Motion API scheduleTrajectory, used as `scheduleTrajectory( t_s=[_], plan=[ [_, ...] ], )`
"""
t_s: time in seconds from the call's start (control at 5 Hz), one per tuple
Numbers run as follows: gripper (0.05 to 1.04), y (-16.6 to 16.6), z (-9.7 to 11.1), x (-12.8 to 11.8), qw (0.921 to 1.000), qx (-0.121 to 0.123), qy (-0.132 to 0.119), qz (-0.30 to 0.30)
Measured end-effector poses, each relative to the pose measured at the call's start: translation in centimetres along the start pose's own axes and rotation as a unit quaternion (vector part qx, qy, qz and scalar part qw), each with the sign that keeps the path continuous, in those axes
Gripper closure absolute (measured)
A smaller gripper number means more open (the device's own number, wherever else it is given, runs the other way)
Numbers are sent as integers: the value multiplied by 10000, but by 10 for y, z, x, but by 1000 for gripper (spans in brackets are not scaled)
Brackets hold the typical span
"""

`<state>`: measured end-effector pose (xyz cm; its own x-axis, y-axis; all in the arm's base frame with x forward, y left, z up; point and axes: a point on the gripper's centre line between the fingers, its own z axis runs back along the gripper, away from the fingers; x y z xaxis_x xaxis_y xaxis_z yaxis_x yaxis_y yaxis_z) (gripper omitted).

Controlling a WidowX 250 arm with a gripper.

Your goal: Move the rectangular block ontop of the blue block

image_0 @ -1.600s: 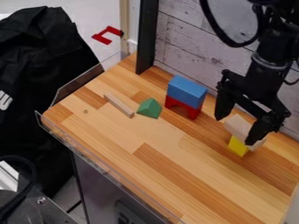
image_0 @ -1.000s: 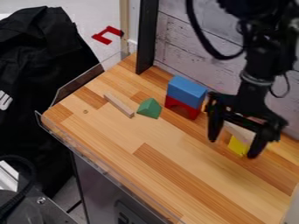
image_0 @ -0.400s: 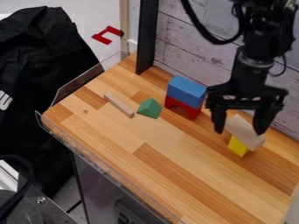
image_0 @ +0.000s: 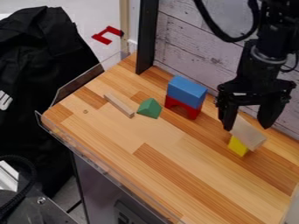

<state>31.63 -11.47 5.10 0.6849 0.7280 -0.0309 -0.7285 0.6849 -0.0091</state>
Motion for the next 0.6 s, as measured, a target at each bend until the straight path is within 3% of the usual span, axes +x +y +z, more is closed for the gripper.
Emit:
scheduleTrajectory(
  t_s=[0.2, 0.6],
  plan=[
    [83, -12, -4, -1, 9975, -534, 190, 425],
    [83, -21, -16, 7, 9946, -478, 58, 917]
  ],
)
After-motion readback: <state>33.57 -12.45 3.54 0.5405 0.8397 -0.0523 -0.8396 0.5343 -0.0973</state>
